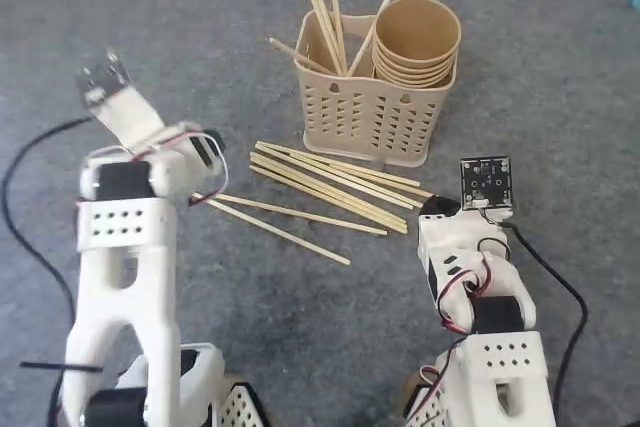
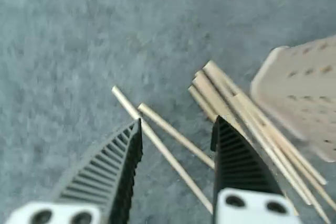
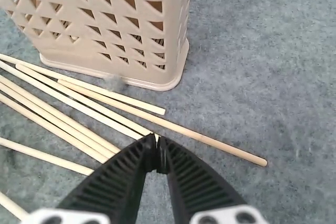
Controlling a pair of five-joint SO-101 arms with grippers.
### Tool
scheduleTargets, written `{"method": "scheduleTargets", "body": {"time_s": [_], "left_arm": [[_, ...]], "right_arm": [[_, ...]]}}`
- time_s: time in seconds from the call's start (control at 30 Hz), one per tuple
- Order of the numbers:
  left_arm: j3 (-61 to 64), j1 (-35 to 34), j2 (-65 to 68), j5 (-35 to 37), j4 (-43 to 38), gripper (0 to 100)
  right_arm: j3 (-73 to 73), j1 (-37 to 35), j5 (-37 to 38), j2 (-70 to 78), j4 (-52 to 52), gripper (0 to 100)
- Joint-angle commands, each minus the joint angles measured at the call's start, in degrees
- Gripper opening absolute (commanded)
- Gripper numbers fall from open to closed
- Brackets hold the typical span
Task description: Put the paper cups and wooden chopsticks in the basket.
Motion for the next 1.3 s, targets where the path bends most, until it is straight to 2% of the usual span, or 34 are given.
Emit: {"method": "scheduleTargets", "body": {"time_s": [0.0,0.3,0.5,0.7,0.9,1.0,1.1,1.27], "left_arm": [[2.7,-0.1,2.6,1.5,-6.2,21],[4.6,0.0,20.6,1.5,-13.1,20],[-0.4,-0.3,28.4,1.5,-13.5,10],[-4.4,-0.4,33.8,1.5,-12.7,10],[-4.9,-0.1,33.8,1.5,-10.1,9],[-5.8,0.0,32.5,0.9,-7.3,3],[-5.7,0.0,26.9,-2.2,-5.5,1],[-1.5,0.1,11.8,-2.4,-4.6,1]], "right_arm": [[-0.5,0.1,0.7,-1.2,-1.0,0.9],[-0.5,0.0,1.0,-1.2,-1.0,0.9],[-0.5,0.0,1.0,-1.2,-1.0,0.9],[-0.5,0.0,1.0,-1.2,-0.9,0.9],[-0.5,0.0,1.0,-1.2,-0.9,0.9],[-0.5,0.0,1.0,-1.2,-1.0,0.9],[-0.5,0.0,1.0,-1.2,-1.0,0.9],[-0.5,0.0,1.0,-1.2,-1.1,0.9]]}}
